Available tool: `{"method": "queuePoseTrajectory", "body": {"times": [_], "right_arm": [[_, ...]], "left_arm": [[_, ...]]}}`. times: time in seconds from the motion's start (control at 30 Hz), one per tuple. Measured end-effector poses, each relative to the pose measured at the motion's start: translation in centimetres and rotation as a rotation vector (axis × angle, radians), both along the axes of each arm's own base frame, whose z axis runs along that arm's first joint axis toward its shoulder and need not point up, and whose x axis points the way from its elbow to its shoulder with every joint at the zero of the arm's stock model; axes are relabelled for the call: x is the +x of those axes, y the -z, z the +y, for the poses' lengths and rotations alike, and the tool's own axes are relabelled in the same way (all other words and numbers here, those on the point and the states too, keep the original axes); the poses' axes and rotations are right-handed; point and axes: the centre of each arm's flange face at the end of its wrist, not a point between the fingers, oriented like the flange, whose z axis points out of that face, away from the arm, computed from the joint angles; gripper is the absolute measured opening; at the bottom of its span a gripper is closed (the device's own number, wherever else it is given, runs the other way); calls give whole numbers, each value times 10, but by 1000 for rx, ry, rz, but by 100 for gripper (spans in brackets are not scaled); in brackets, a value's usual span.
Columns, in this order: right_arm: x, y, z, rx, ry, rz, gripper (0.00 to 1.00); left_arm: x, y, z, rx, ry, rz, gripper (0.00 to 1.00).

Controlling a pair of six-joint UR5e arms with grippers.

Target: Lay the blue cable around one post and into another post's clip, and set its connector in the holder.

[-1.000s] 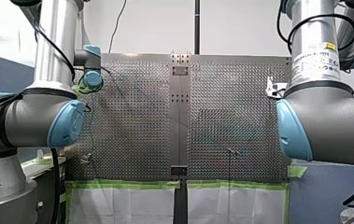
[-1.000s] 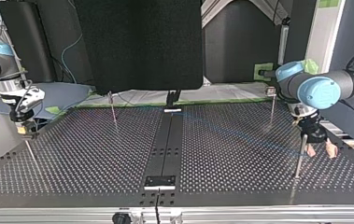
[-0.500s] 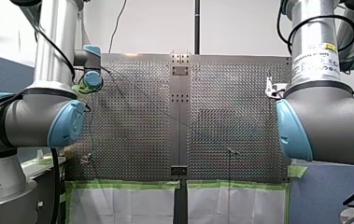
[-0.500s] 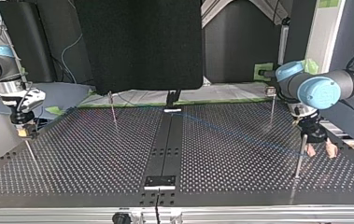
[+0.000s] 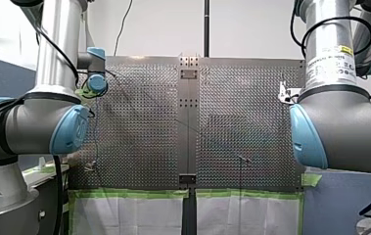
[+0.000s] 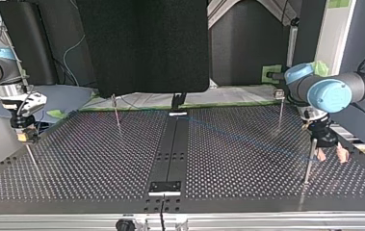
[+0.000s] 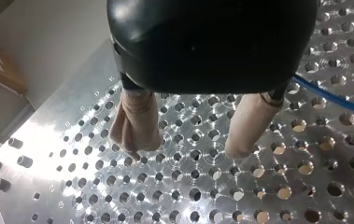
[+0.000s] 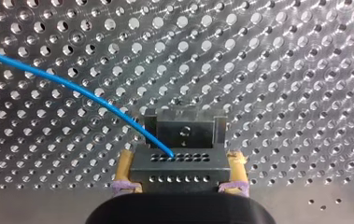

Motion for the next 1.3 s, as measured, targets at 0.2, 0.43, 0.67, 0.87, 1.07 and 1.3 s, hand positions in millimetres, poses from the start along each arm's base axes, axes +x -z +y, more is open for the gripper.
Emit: {"method": "queuePoseTrajectory", "body": {"times": [0.2, 0.43, 0.67, 0.87, 1.07, 1.3], "right_arm": [[1, 1, -1, 4, 0, -20, 0], [6, 0, -2, -5, -16, -43, 0], [9, -1, -2, -12, -26, -54, 0], [10, 1, -3, -11, -27, -55, 0], [11, 4, -3, -6, -27, -54, 0], [11, 7, -4, -6, -27, -53, 0]], "left_arm": [[0, 0, 0, 0, 0, 0, 99], [0, 0, 0, 0, 1, 0, 99], [0, 0, 1, 0, 1, 0, 99], [0, 0, 1, 0, 1, 0, 99], [0, 0, 1, 0, 1, 0, 99], [0, 0, 1, 0, 0, 0, 99]]}}
